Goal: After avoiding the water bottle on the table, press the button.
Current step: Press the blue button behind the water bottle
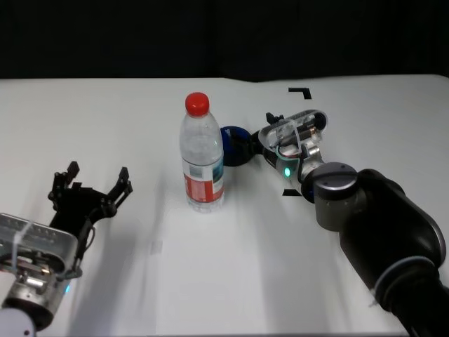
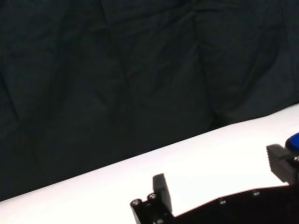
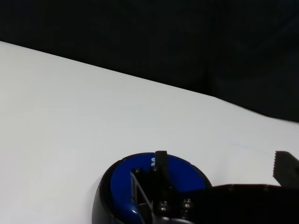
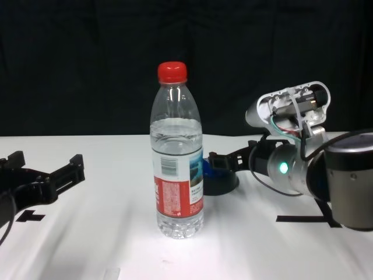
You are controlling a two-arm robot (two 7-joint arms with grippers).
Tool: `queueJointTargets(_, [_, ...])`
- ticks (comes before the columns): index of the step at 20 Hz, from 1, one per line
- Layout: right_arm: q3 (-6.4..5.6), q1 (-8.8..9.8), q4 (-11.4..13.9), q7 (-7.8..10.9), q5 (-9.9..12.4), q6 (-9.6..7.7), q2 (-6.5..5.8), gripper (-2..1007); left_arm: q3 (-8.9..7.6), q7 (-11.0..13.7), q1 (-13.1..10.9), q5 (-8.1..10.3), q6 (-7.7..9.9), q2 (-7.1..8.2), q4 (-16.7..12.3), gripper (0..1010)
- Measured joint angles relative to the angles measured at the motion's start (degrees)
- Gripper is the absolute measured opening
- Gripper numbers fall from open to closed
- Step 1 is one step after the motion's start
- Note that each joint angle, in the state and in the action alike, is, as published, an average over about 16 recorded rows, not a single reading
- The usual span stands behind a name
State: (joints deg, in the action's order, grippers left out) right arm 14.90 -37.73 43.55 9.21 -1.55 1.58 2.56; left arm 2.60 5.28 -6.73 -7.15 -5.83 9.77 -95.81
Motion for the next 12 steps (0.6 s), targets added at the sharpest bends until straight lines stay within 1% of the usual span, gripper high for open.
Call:
queueJointTargets(7, [0.11,0.37,0.5,0.19,0.0,-1.07,-0.16,1003,0.0,0.0,0.0,0.0,0.0,0.0,0.0,1003])
queueJointTargets(12, [-0.21,0.8,1.3,-0.08,0.2,-0.74,-0.21,1003,0.0,0.0,0.0,0.0,0.0,0.0,0.0,1003])
